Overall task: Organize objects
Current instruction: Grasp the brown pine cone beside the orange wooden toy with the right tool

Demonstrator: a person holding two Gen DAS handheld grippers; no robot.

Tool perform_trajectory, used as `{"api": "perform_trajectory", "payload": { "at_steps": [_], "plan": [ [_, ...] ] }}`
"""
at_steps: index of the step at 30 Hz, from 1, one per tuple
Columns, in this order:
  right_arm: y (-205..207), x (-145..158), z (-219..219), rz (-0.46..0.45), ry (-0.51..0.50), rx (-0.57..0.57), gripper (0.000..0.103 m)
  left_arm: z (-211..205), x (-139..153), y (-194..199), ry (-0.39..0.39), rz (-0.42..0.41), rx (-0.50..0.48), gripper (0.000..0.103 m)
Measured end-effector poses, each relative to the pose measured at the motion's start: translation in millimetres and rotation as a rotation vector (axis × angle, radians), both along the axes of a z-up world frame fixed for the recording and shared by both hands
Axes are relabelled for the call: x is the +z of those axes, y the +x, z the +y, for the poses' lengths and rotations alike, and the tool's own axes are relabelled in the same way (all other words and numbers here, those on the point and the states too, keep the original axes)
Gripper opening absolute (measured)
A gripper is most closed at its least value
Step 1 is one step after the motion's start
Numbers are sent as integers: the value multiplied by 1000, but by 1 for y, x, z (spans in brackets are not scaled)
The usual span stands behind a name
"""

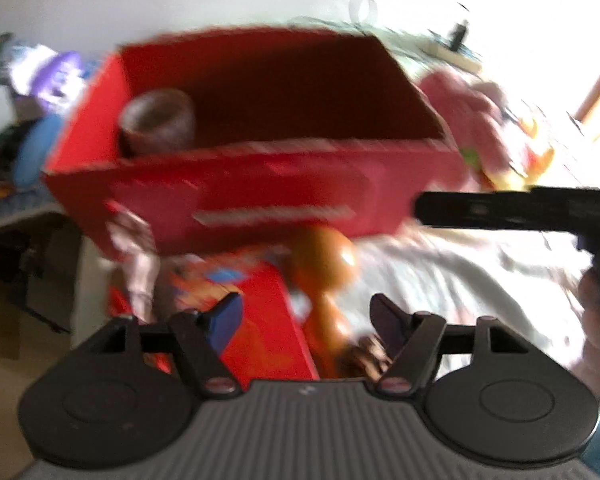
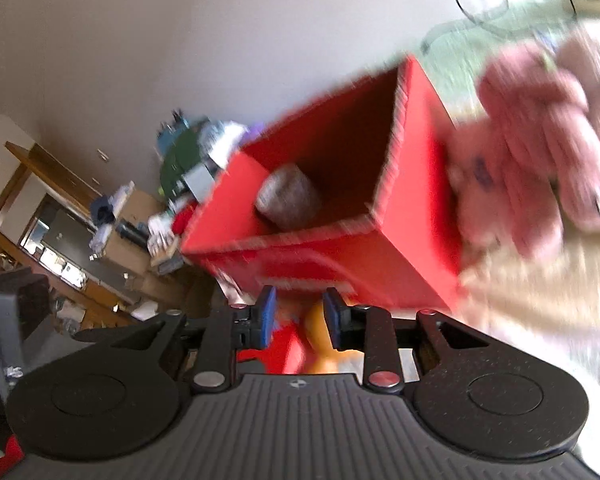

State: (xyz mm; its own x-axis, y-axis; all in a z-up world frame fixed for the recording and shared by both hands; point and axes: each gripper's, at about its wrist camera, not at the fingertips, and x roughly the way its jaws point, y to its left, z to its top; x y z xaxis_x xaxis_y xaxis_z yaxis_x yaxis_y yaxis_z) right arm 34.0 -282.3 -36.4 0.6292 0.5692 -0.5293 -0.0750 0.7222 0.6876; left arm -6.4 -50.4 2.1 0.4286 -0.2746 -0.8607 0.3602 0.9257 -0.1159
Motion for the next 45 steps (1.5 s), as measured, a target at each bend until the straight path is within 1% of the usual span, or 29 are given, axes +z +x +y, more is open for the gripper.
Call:
{"api": "perform_trajectory", "payload": {
  "at_steps": [2, 4, 5, 8, 10, 11, 15, 17, 20, 23, 24, 25, 27, 30, 34, 37, 41, 43, 45],
  "plan": [
    [-2, -12, -1, 57, 12, 21, 32, -7, -6, -8, -11, 32, -48, 73],
    [-3, -22, -1, 110, 24, 46, 38, -15, -13, -13, -6, 60, -80, 73],
    [-3, -27, -1, 142, 30, 56, 40, -20, -17, -16, -4, 74, -94, 73],
    [-4, -39, 0, 210, 50, 69, 42, -31, -27, -20, -16, 116, -121, 73],
    [-3, -46, -2, 246, 76, 76, 48, -38, -32, -23, -20, 129, -143, 73],
    [-4, -49, -3, 262, 95, 80, 49, -42, -35, -24, -12, 131, -148, 73],
    [-6, -60, -5, 317, 164, 87, 50, -48, -44, -23, -13, 151, -144, 68],
    [-7, -65, -10, 340, 184, 96, 51, -48, -48, -19, -13, 164, -131, 68],
    [-8, -69, -10, 362, 200, 113, 52, -47, -54, -17, -15, 180, -111, 66],
    [-7, -72, -8, 375, 204, 125, 51, -48, -58, -13, -18, 185, -99, 63],
    [-7, -73, -8, 382, 208, 130, 51, -49, -59, -13, -11, 182, -96, 60],
    [-7, -73, -8, 385, 216, 135, 51, -49, -60, -13, -4, 180, -96, 57],
    [-6, -72, -9, 382, 217, 144, 46, -49, -59, -13, -2, 178, -98, 55],
    [-8, -69, -10, 370, 196, 148, 45, -49, -57, -13, 5, 176, -104, 48],
    [-10, -62, -12, 349, 174, 152, 44, -51, -51, -14, 2, 174, -134, 47],
    [-15, -51, -17, 321, 159, 142, 44, -57, -40, -14, -8, 141, -173, 47],
    [-23, -23, -25, 244, 98, 107, 44, -68, -19, -8, -45, 79, -229, 47],
    [-26, -7, -31, 197, 64, 82, 44, -74, -8, -7, -54, 34, -262, 47],
    [-23, 8, -29, 161, 36, 59, 44, -81, 4, -8, -46, -34, -301, 47]
  ]
}}
